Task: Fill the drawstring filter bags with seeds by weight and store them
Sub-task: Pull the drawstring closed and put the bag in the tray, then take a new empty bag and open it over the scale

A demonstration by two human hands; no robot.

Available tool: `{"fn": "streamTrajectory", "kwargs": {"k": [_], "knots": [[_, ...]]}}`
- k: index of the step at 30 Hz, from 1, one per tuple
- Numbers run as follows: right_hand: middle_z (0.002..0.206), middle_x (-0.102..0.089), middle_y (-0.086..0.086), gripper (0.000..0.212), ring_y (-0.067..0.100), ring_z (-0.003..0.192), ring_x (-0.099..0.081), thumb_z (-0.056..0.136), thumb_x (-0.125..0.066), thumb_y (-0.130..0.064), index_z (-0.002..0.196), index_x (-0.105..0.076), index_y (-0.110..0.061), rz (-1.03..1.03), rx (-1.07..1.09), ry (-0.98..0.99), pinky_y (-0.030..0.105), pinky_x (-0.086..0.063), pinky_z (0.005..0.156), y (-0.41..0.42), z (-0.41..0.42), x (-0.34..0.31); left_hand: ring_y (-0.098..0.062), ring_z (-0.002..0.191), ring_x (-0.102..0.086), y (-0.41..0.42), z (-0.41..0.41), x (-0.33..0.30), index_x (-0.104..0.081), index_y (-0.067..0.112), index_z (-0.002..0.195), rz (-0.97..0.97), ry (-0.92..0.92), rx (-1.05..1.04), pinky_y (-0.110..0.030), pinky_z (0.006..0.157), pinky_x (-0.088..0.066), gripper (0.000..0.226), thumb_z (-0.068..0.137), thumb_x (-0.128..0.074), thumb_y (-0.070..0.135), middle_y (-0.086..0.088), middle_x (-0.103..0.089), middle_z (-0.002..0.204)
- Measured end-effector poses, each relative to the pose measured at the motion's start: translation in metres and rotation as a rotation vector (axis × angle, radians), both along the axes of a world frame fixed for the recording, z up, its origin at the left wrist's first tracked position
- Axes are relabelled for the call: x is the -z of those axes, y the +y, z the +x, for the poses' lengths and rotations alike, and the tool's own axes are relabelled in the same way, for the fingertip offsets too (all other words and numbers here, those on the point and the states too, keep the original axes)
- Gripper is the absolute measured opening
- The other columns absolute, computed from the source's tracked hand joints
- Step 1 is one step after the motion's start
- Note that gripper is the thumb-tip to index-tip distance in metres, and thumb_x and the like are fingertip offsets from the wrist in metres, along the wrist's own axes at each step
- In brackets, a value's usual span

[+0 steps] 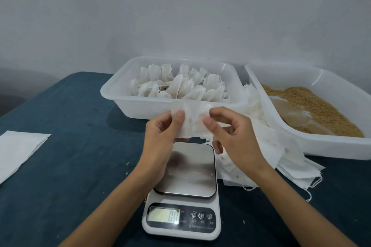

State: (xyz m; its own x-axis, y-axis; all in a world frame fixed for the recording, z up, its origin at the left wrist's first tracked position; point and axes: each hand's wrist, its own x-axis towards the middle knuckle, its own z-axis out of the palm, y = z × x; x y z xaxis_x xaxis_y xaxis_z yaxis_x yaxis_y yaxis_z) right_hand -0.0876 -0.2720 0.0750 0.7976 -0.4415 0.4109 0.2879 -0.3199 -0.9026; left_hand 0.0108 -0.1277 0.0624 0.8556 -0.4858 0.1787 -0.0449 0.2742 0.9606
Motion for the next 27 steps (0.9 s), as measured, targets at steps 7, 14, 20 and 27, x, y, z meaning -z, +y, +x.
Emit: {"fn": "streamTrajectory", "kwargs": {"k": [7,14,20,27], "knots": [[0.079,-0.073,0.004,0.017,0.025,0.035,-0.054,0.099,-0.063,-0.029,0.083,-0.066,-0.026,0.003,0.071,-0.081,0.026,-0.04,0.04,-0.0002,-0.0017,-0.0026,-0.022,0.083,-0.063,-0.0005,0.003,-0.002,-0.071,0.0,0.085,0.018,0.064,-0.082,-0.042,0.078,-0.061,0.032,0.101,-0.065,0.027,-0.009,-0.066,0.083],[0.056,-0.062,0.009,0.036,0.019,0.046,-0.062,0.095,-0.067,-0.033,0.082,-0.072,0.0,-0.197,0.012,-0.039,0.03,-0.046,0.047,0.0004,-0.0027,0.0009,-0.029,0.088,-0.063,-0.0011,-0.0006,-0.0035,-0.073,-0.004,0.097,0.033,0.037,-0.055,-0.036,0.073,-0.062,0.035,0.104,-0.06,0.029,-0.029,-0.068,0.096],[0.058,-0.061,0.008,0.039,0.023,0.05,-0.067,0.103,-0.054,-0.039,0.077,-0.065,-0.013,-0.059,-0.029,-0.035,0.03,-0.047,0.046,0.0005,-0.0026,-0.0023,-0.029,0.085,-0.055,0.0,-0.0022,-0.0061,-0.072,-0.005,0.1,0.041,0.021,-0.047,-0.039,0.074,-0.058,0.039,0.106,-0.055,0.03,-0.029,-0.063,0.094],[0.099,-0.078,-0.005,0.027,0.012,0.083,-0.071,0.101,-0.053,-0.022,0.103,-0.076,-0.009,0.014,-0.148,-0.003,0.021,-0.056,0.07,-0.0066,-0.0015,-0.0086,-0.03,0.084,-0.054,0.0015,0.0003,-0.0075,-0.069,-0.006,0.099,0.092,0.004,-0.107,-0.069,0.089,-0.051,0.042,0.105,-0.057,0.033,-0.038,-0.058,0.096]]}}
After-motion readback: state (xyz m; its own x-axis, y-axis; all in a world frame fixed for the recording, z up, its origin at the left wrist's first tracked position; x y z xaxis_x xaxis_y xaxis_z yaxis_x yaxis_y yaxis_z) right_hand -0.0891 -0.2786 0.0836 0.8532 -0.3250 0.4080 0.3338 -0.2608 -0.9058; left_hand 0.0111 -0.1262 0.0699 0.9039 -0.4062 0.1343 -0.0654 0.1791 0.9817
